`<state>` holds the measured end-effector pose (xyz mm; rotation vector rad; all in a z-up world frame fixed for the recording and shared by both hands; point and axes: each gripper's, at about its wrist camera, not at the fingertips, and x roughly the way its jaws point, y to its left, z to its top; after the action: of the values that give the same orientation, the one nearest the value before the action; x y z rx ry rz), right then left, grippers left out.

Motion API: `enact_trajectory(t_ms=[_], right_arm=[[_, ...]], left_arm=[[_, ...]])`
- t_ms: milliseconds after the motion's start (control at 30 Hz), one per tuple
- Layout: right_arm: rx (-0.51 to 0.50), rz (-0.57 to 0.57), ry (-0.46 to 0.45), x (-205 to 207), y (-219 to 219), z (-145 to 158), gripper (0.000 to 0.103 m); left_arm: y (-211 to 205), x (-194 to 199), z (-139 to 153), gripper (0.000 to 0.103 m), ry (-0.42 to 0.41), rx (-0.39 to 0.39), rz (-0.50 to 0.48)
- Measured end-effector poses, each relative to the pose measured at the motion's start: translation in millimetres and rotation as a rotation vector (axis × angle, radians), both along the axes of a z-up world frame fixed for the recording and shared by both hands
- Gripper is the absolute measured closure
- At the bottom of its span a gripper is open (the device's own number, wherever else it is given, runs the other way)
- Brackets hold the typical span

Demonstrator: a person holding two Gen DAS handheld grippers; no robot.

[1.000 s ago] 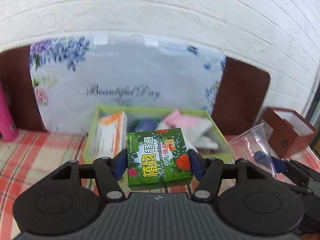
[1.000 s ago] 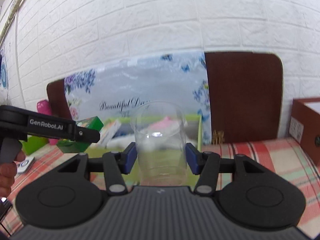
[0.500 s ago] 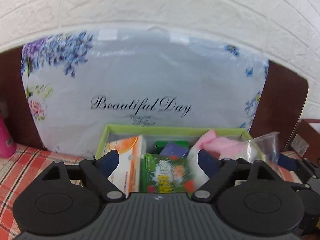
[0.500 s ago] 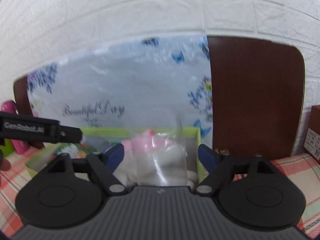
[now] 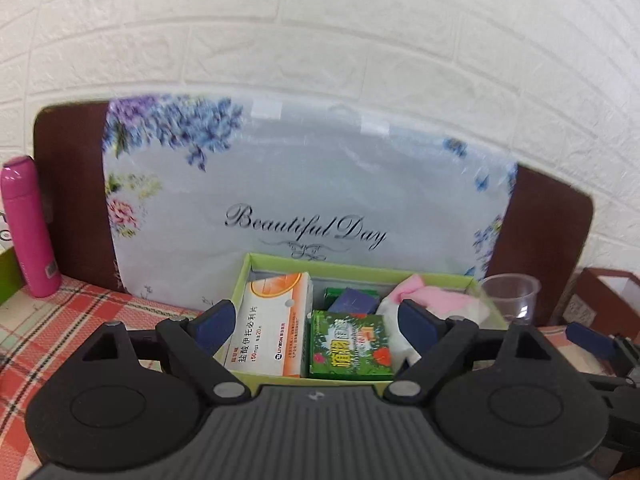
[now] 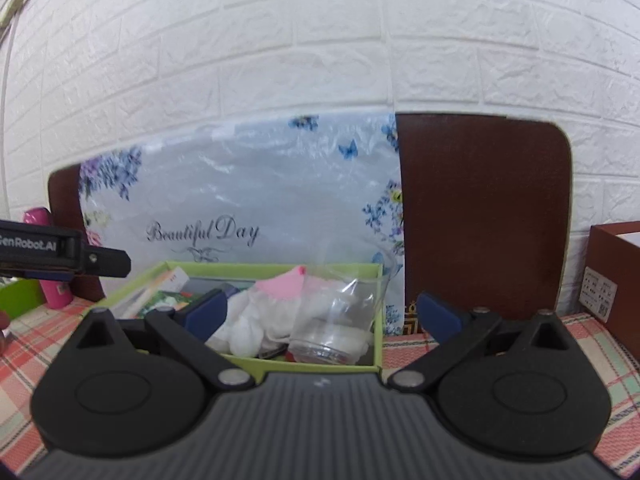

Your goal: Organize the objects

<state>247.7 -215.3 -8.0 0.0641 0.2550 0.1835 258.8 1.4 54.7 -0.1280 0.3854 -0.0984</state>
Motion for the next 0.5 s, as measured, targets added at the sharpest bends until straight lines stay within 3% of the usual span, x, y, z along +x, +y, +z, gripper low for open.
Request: enact_trajectory(t_ms=[67, 200, 333, 500], right_arm=[[0.014, -0.004, -0.003, -18.3, -4.1, 8.9, 0.000], [0.015, 0.008, 0.041, -60.8, -7.9, 23.9, 0.000], [-0.005, 0.026, 0.121, -101.6, -9.3, 29.4, 0.000], [-0.021, 0.004, 0.189, -144.1, -12.1, 24.0, 0.000]], left_arm=[[-0.4, -20.5, 9.0, 0.003, -0.025, 0.012, 0.006], [-4.7, -64.8, 18.0, 0.002, -0.036, 0.041, 0.039], [-7.4, -101.6, 13.2, 0.000, 0.078, 0.031, 0.051], [-11.2, -141.3, -3.7, 0.000, 0.130, 0.061, 0.092]])
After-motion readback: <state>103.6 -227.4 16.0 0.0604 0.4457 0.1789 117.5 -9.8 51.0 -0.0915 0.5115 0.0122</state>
